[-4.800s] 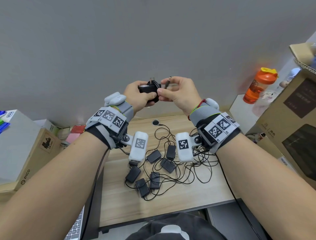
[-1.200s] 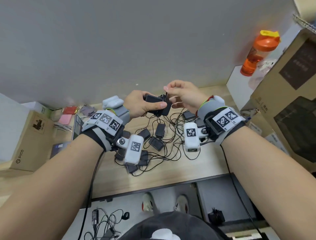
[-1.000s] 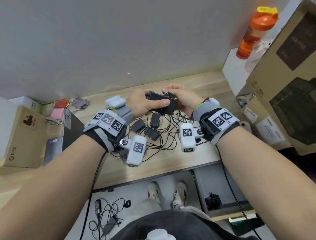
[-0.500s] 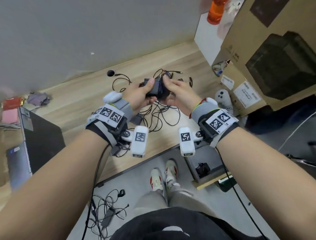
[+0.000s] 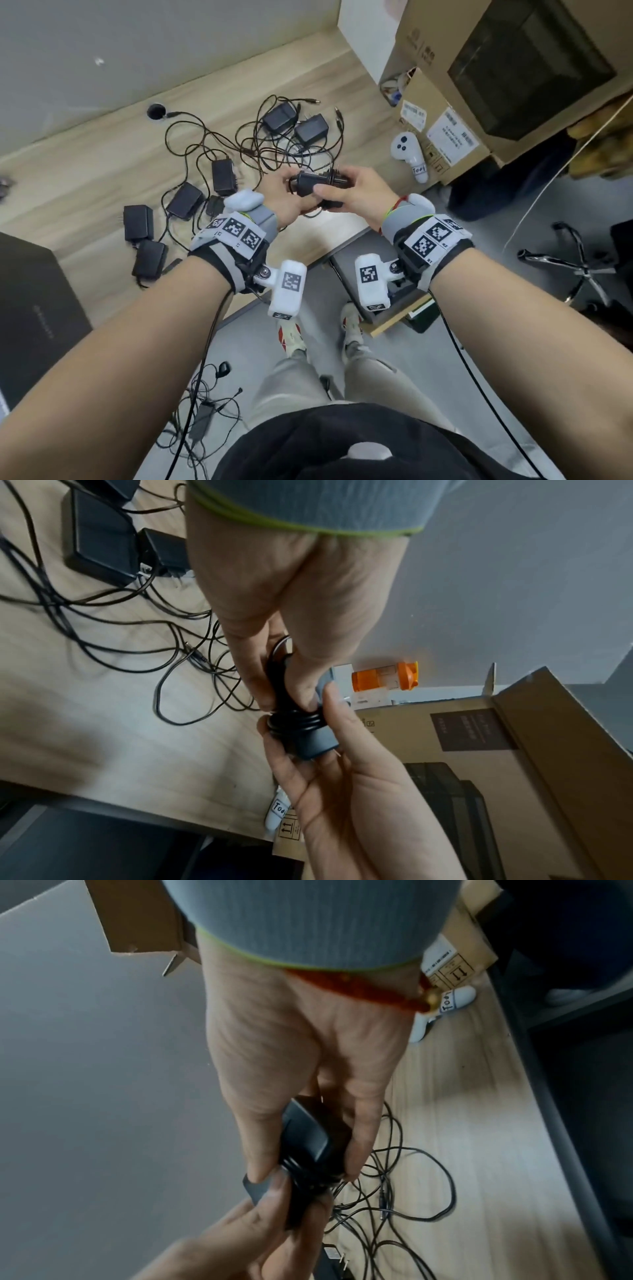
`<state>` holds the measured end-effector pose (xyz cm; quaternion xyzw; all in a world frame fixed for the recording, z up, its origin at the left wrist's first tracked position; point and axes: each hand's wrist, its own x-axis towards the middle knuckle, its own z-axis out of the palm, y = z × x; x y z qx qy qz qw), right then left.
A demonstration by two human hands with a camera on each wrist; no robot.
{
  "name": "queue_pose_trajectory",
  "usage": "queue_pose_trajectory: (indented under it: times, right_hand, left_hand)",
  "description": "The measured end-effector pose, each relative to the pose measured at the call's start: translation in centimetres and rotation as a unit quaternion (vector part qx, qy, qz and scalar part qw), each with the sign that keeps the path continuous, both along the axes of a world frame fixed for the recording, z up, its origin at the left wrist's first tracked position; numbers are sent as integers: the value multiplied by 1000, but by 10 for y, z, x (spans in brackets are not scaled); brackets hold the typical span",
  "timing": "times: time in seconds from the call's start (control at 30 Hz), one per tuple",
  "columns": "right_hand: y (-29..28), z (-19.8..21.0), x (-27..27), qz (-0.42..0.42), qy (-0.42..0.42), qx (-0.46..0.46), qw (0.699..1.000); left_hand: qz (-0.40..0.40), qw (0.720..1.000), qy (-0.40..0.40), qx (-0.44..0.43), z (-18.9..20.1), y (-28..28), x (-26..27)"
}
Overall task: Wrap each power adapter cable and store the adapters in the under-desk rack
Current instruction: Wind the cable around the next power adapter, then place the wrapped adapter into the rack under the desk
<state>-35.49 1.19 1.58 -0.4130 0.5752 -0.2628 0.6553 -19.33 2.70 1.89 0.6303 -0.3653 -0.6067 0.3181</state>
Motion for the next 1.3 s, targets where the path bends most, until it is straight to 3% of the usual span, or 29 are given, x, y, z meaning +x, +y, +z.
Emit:
queue_pose_trajectory:
  times: [0.07,0.3,0.47,0.67,0.87,1.0,1.17,1.3]
  right_hand:
    - [0,-5,-10,0,3,0,1000]
    - [6,-44,-49,-6,33,63,997]
    - [22,-90,-95,51,83,90,991]
    - [41,-162,-162,125,138,118,975]
    - [48,-235,-210,207,252,113,939]
    - [46,-270,-227,275,342,77,895]
    - [47,-317,-255,313,375,96,868]
    - [49,-346,-264,349,386,112,846]
  left_hand:
    - [-15,999,-29,-9,-5,2,-7]
    - [-11,998,-6,57,-32,20,-42]
    - [10,990,-5,143,-77,42,-85]
    - [-65,978,-40,192,-151,71,-146]
    - [-120,966,-55,224,-212,86,-193]
    - [-210,948,-88,223,-244,91,-213]
    - [-313,907,-197,202,-292,98,-236]
    - [-354,887,-178,236,-329,96,-243]
